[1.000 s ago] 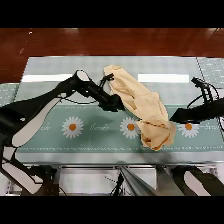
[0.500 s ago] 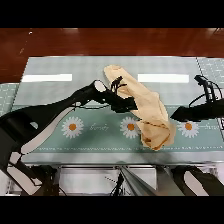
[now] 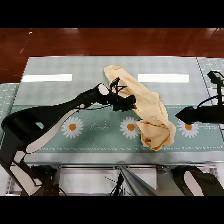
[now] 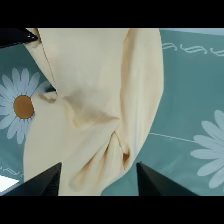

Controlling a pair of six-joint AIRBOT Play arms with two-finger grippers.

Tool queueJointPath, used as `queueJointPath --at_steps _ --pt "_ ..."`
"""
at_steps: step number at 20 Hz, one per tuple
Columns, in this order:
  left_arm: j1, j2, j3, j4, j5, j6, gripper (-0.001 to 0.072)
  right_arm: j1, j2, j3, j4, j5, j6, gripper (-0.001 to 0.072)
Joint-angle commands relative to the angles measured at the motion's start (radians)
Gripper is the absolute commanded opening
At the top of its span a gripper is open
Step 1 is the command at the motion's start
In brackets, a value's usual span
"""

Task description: Fold the shirts.

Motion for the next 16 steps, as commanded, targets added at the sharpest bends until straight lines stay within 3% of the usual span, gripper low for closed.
queueJointPath --at_steps 1,3,4,7,12,16 --pt "-0.002 -0.012 0.0 0.001 -0.006 -0.039 0.0017 0.0 0.038 0.0 -0.001 0.037 0.002 0.055" --pt "-0.001 -0.006 0.0 0.001 -0.024 -0.013 0.0016 0.0 0.038 0.0 -0.014 0.047 0.001 0.0552" --pt "-0.001 0.0 0.0 0.001 -0.026 0.006 0.0016 0.0 0.037 0.0 -0.023 0.048 -0.009 0.0612" --pt "-0.001 0.018 0.0 0.002 -0.039 0.041 0.0016 0.001 0.038 -0.039 -0.02 0.07 -0.019 0.0613" --pt "-0.001 0.023 0.0 0.002 -0.061 0.063 0.0016 0.001 0.046 -0.08 0.245 0.203 -0.044 0.0613" --pt "-0.001 0.023 0.0 0.002 -0.062 0.063 0.0016 0.001 0.07 -0.085 0.199 0.186 -0.024 0.0612"
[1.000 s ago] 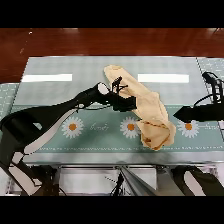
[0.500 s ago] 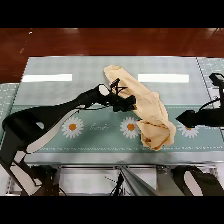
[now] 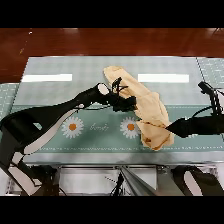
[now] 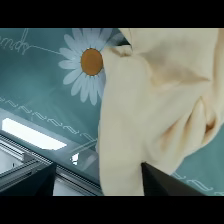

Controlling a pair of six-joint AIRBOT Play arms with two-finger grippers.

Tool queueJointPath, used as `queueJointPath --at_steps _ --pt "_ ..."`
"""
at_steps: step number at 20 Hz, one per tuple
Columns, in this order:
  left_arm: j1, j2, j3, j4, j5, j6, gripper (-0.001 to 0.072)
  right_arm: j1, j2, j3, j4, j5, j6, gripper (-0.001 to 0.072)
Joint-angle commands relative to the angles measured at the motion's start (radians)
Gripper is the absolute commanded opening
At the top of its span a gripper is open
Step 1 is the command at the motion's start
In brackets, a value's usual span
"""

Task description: Fold the shirts.

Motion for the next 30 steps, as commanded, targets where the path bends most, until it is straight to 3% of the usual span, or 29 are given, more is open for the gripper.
queueJointPath --at_steps 1,4,6,7,8,9,14,18,25,30 --pt "0.0 0.001 0.0 0.0 -0.005 0.006 0.0016 0.002 0.01 -0.019 -0.037 0.003 0.02 0.0612" --pt "0.0 0.001 0.0 0.0 -0.009 0.006 0.0017 0.061 0.009 -0.096 -0.154 -0.061 0.03 0.0611" --pt "0.0 0.002 0.0 0.0 -0.009 0.006 0.0016 0.117 0.0 -0.156 -0.195 -0.157 0.099 0.0585" --pt "0.0 0.002 0.0 0.0 -0.01 0.006 0.0016 0.141 -0.006 -0.164 -0.236 -0.203 0.138 0.0487" --pt "0.0 0.007 0.0 0.0 -0.013 0.014 0.0016 0.157 -0.01 -0.162 -0.275 -0.233 0.159 0.0215" --pt "0.0 0.017 0.0 0.001 -0.01 0.031 0.0015 0.159 -0.01 -0.153 -0.298 -0.249 0.174 0.0033" --pt "0.037 0.192 0.0 0.052 -0.009 0.144 0.0014 0.159 -0.009 0.072 -0.38 -0.206 0.164 0.003" --pt "0.114 0.491 0.0 0.171 -0.009 0.143 0.0014 0.159 -0.008 0.327 -0.408 -0.206 0.166 0.003" --pt "0.308 1.048 0.006 0.179 -0.008 0.144 0.0014 0.159 -0.008 0.572 -0.403 -0.204 0.181 0.003" --pt "0.336 1.258 0.076 0.189 -0.014 0.14 0.0015 0.159 -0.008 0.758 -0.292 -0.188 0.213 0.003"
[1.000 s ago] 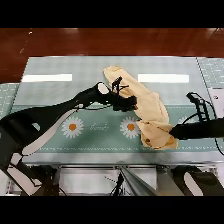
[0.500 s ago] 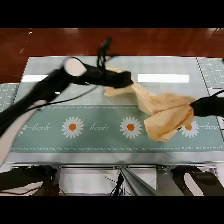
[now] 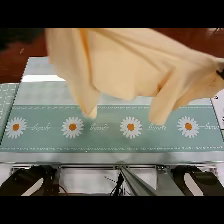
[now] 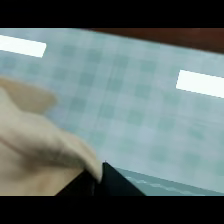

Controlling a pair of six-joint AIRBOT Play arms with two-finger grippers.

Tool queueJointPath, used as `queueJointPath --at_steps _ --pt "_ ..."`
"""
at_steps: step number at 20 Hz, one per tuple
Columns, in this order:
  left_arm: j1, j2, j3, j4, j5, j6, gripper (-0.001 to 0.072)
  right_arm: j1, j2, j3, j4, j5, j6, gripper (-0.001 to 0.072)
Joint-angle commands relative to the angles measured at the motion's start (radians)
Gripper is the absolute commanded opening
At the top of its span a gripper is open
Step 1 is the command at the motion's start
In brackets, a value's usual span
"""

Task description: Fold the shirts.

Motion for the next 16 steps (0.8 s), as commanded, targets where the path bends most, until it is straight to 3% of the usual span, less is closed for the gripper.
queueJointPath --at_steps 1,5,11,16 --pt "0.021 0.147 0.045 0.007 -0.024 -0.004 0.0015 0.0 0.0 0.14 0.106 -0.002 0.031 0.003" --pt "0.021 0.184 0.049 0.023 -0.144 -0.055 0.0014 0.0 0.0 0.225 0.112 0.14 0.058 0.0029" --pt "0.021 0.081 0.037 0.19 -0.476 -0.166 0.0015 0.0 -0.05 0.225 0.043 0.444 0.056 0.0029" --pt "0.021 -0.055 -0.1 0.342 -0.507 -0.162 0.0015 0.001 -0.204 0.099 0.036 0.454 0.036 0.0029"
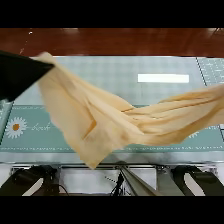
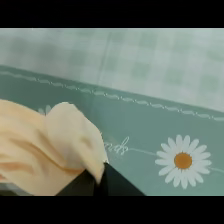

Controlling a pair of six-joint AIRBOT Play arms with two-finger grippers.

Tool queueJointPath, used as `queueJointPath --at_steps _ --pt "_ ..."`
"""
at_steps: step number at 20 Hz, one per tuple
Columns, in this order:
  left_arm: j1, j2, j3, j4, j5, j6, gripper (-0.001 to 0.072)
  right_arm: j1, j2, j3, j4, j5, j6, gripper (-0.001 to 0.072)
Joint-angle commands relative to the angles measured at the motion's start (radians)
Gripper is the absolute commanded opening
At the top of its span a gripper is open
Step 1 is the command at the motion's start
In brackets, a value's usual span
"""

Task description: Fold the shirts.

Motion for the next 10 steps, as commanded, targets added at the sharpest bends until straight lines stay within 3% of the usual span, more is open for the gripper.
queueJointPath --at_steps 1,6,10 --pt "0.001 -0.109 -0.089 0.141 -0.053 -0.011 0.0016 0.001 -0.119 -0.113 -0.004 0.023 -0.032 0.0029" --pt "0.001 -0.305 -0.116 0.338 -0.014 -0.01 0.0015 0.001 -0.381 -0.21 0.014 -0.21 -0.04 0.003" --pt "0.0 -0.431 -0.116 0.392 0.19 -0.011 0.0016 0.001 -0.545 -0.21 0.051 -0.513 -0.038 0.003"
